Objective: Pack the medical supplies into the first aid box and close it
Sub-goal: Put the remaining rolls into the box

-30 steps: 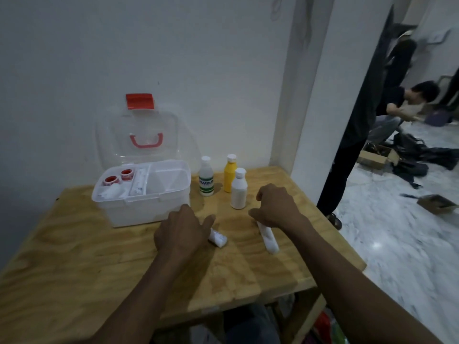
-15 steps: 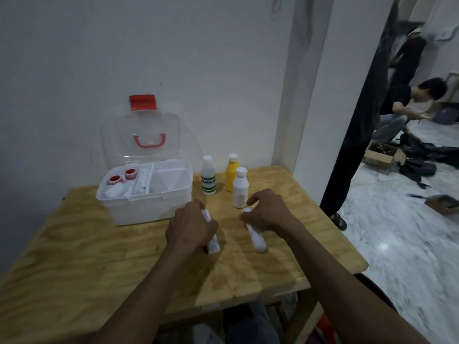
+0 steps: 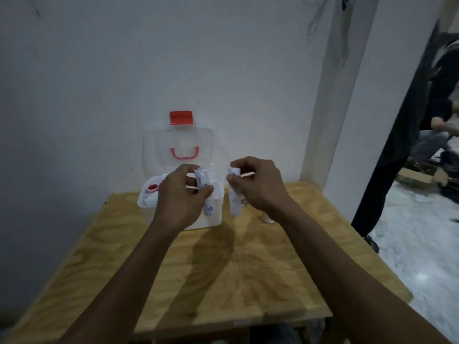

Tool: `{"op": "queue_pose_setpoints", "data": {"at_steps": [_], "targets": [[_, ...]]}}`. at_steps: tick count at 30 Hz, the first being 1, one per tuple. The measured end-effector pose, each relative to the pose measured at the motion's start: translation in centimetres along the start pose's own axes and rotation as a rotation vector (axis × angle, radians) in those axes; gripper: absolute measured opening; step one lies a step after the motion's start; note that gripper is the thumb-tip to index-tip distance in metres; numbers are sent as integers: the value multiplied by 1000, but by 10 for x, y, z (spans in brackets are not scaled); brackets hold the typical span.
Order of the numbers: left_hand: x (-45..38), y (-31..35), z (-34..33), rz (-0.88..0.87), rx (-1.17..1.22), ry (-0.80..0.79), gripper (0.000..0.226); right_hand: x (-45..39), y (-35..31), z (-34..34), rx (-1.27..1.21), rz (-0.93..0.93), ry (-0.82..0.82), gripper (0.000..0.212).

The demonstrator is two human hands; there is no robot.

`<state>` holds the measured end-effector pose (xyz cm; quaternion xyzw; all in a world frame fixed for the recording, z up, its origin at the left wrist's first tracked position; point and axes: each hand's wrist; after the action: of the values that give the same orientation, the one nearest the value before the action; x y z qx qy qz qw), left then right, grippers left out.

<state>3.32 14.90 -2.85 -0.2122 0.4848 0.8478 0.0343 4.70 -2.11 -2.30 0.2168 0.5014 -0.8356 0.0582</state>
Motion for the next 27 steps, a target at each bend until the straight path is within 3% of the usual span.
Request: {"op": "queue_pose_setpoints", "data": {"at_steps": [10,19,27], "targets": [[-53,-14,11,-95,-119,26,43,-43,-14,-49,-39,116,22,31],[-57,-46,-4,-95,-353,-201,33,-47,11,-70,185,65,-225,30],[-60,-58,-4,-98,-516,-262,32,-51,12,-74,272,38,-416,38]]}}
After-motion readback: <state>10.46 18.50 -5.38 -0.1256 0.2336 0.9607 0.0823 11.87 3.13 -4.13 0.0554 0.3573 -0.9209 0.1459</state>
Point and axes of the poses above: each hand's wrist, its own x-axis away from the middle knuckle, its own z-axis out of the back of the hand, y = z × x, and after that the axes turned 2 degrees about y, right-handed
